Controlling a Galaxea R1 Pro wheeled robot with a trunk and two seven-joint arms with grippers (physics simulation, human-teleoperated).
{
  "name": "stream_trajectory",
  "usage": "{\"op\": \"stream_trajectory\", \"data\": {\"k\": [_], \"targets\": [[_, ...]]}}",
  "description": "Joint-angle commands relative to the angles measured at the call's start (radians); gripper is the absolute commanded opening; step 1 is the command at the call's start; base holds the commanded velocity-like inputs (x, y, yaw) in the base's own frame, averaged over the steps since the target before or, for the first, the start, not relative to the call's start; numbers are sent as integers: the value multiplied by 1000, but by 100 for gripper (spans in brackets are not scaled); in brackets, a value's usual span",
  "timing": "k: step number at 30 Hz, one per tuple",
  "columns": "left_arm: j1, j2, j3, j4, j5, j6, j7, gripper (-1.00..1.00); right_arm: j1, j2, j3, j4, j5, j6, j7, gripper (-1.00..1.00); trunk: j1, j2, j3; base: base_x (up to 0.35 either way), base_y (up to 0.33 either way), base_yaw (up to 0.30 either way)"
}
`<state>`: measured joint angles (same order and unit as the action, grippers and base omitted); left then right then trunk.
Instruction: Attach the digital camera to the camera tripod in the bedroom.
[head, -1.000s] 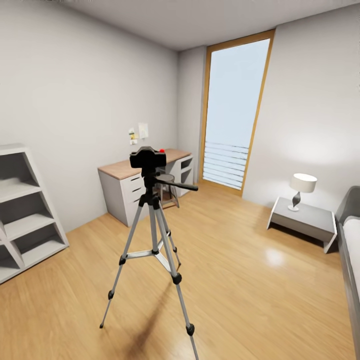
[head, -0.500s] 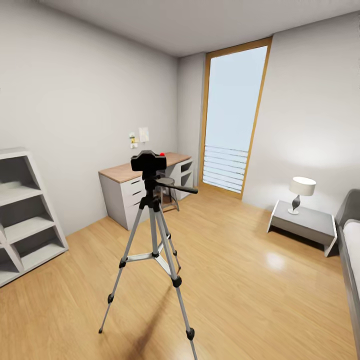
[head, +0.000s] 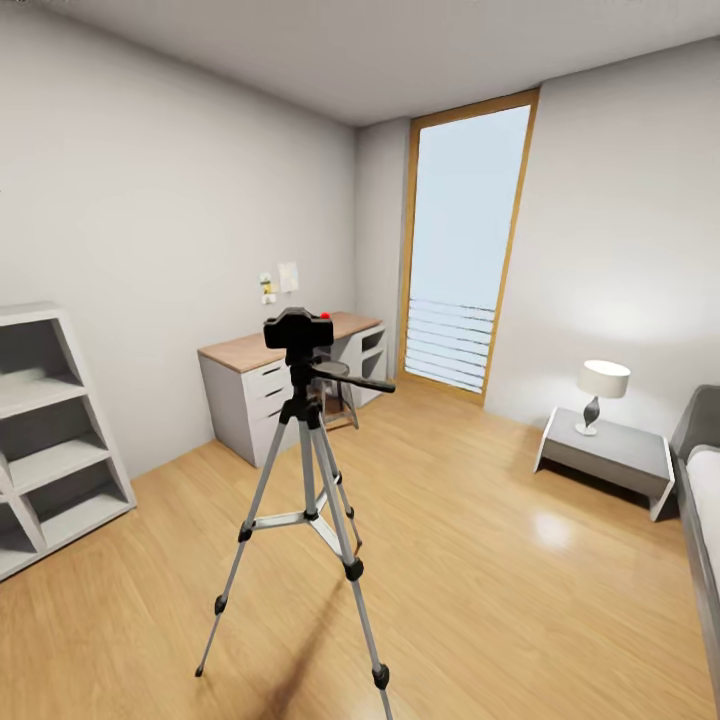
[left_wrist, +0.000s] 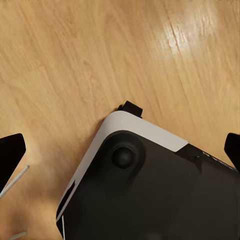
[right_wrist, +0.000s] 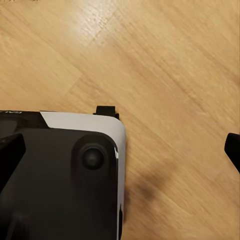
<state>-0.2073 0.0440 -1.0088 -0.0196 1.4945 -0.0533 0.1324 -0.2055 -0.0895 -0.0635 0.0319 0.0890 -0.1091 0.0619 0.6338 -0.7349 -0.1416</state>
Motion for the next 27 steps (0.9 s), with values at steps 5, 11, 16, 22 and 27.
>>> {"op": "stream_trajectory", "data": {"k": [5,11,16,22,27], "targets": [[-1,0,-8,-2,7,-2,6,100,-2,0,-7,3,9,-7,1,100,0,-1,6,0,0,0],[0,0,-8,-3,7,-2,6,100,-2,1,-7,4,9,-6,-6,100,0,-1,15,0,0,0],[0,0,-9,-2,7,-2,6,100,-2,1,-7,4,9,-6,-10,100,0,-1,23,0,0,0],[0,0,-8,-2,7,-2,6,100,-2,2,-7,4,8,-6,-13,100,0,-1,32,0,0,-6],[-1,0,-8,-2,7,-2,6,100,-2,2,-7,4,8,-7,-13,100,0,-1,40,0,0,-50]]}}
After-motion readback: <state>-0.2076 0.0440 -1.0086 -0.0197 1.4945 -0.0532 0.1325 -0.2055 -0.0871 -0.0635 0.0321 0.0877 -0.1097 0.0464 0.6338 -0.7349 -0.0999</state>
